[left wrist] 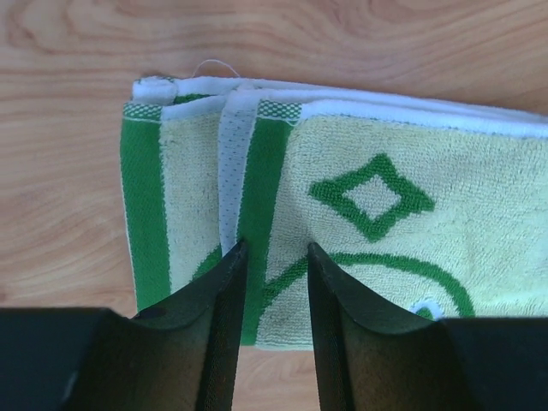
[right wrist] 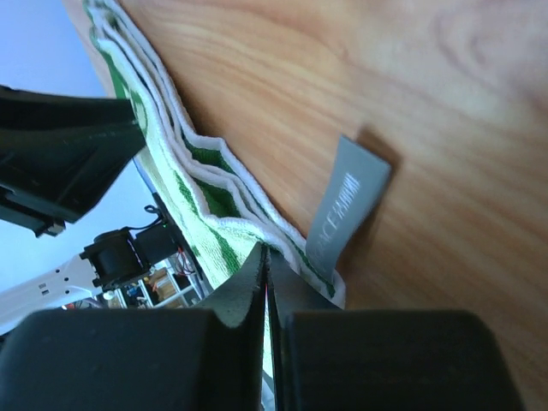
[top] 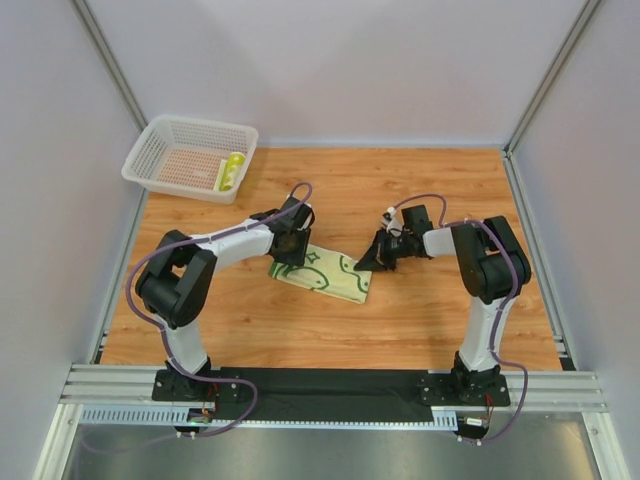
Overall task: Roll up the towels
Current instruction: Fold the towel, then roll the towel
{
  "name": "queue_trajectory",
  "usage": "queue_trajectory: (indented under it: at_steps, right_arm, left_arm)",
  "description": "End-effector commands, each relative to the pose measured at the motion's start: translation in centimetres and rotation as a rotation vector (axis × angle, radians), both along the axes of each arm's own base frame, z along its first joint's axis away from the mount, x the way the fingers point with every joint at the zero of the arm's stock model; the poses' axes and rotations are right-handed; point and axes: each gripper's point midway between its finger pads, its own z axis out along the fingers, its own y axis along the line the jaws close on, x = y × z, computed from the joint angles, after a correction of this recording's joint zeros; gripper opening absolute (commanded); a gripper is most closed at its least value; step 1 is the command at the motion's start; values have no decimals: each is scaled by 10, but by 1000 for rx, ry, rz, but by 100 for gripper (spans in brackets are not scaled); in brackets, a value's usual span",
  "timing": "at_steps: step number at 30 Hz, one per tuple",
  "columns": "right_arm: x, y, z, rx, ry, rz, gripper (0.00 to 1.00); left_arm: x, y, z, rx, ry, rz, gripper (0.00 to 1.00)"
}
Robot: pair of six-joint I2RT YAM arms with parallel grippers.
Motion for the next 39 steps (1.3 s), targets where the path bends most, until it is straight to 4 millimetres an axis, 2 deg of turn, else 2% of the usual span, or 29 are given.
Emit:
queue_trajectory:
  at_steps: [1,3,4,5,6,8,9,10,12,13,14,15,16,17,19,20,21,23,24,26,27,28,31,33,35,39]
  right_arm:
    - [-14,-7,-12,-59,11,-16,0]
    - [-9,-7,6,-65,-25,-16,1]
    - [-3,-6,18,-67,-53,-16,5]
    - [-1,-7,26,-74,-69,-19,11]
    - [3,-10,43,-91,-110,-26,26]
    - [12,-12,66,-114,-168,-46,38]
    - [8,-16,72,-137,-164,-49,50]
    - [10,-19,92,-147,-214,-64,53]
    - [11,-29,107,-212,-245,-98,60]
    - [10,-35,125,-236,-296,-118,61]
    - [14,-48,124,-312,-314,-165,62]
    - [8,-58,128,-360,-303,-185,62]
    - [7,-68,138,-398,-336,-214,63]
    - [5,-77,140,-437,-341,-241,63]
    - [-1,-107,136,-554,-313,-318,64]
    - [-2,-123,139,-612,-323,-371,64]
    - [-10,-133,134,-658,-288,-381,65]
    - [-17,-152,134,-709,-272,-427,65]
    - [-22,-156,133,-715,-258,-432,66]
    - [-30,-162,131,-719,-247,-440,66]
    - [-33,-163,130,-718,-244,-437,66]
    - [-37,-164,127,-721,-234,-430,66]
    - [-44,-165,127,-724,-242,-427,66]
    - [-49,-168,124,-733,-232,-428,66]
    - [-51,-168,123,-731,-234,-427,66]
    - [-51,-167,121,-726,-227,-421,66]
  left_arm:
    - [23,-4,13,37,-71,-27,41]
    - [27,-4,30,42,-115,-28,42]
    - [29,-4,41,69,-146,-27,42]
    - [30,-5,51,85,-172,-30,43]
    - [26,0,62,117,-182,-32,43]
    - [26,-3,84,171,-241,-33,43]
    - [21,0,95,188,-250,-32,44]
    - [19,-3,104,192,-273,-36,44]
    - [8,-11,120,203,-317,-65,45]
    - [4,-16,125,201,-332,-82,45]
    - [-6,-29,129,208,-353,-133,45]
    - [-12,-36,132,207,-367,-162,45]
    - [-17,-44,133,207,-375,-193,44]
    - [-31,-59,132,216,-388,-242,44]
    - [-44,-77,126,215,-379,-291,43]
    - [-58,-92,123,206,-379,-330,43]
    - [-64,-100,112,208,-361,-338,43]
    - [-79,-123,106,189,-354,-380,43]
    - [-84,-131,92,201,-333,-393,43]
    - [-92,-149,89,186,-327,-417,46]
    - [-94,-155,79,198,-312,-429,47]
    - [-98,-165,80,176,-311,-439,49]
    - [-101,-177,71,172,-299,-452,53]
    - [-102,-180,63,179,-280,-458,56]
    - [-103,-183,61,178,-271,-457,56]
    - [-105,-183,44,205,-240,-464,54]
